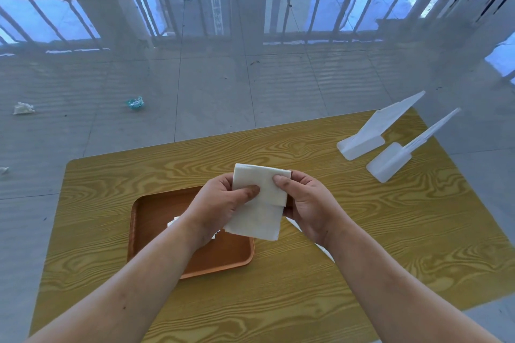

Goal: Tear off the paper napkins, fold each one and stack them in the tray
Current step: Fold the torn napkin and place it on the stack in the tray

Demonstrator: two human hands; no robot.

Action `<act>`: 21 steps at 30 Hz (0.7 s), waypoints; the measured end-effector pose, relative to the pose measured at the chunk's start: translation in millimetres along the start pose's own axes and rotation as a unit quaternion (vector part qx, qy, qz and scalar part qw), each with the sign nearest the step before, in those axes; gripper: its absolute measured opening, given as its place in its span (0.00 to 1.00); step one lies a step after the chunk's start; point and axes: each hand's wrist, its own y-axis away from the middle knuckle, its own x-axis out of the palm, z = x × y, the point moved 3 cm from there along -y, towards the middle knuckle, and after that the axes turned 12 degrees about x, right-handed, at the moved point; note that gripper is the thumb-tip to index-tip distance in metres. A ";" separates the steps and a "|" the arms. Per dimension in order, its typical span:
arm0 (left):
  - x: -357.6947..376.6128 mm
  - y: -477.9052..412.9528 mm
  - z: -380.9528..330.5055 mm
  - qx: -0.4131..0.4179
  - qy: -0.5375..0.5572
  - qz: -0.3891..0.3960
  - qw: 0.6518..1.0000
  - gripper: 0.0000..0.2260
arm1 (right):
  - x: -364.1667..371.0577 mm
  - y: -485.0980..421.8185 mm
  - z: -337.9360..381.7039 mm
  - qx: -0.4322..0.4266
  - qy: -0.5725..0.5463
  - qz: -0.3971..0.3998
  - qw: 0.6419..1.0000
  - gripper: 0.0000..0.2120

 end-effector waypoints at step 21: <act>-12.2 9.9 6.3 -0.039 0.073 -0.018 0.996 0.11 | 1.3 -2.1 -8.9 0.030 0.014 0.029 0.999 0.18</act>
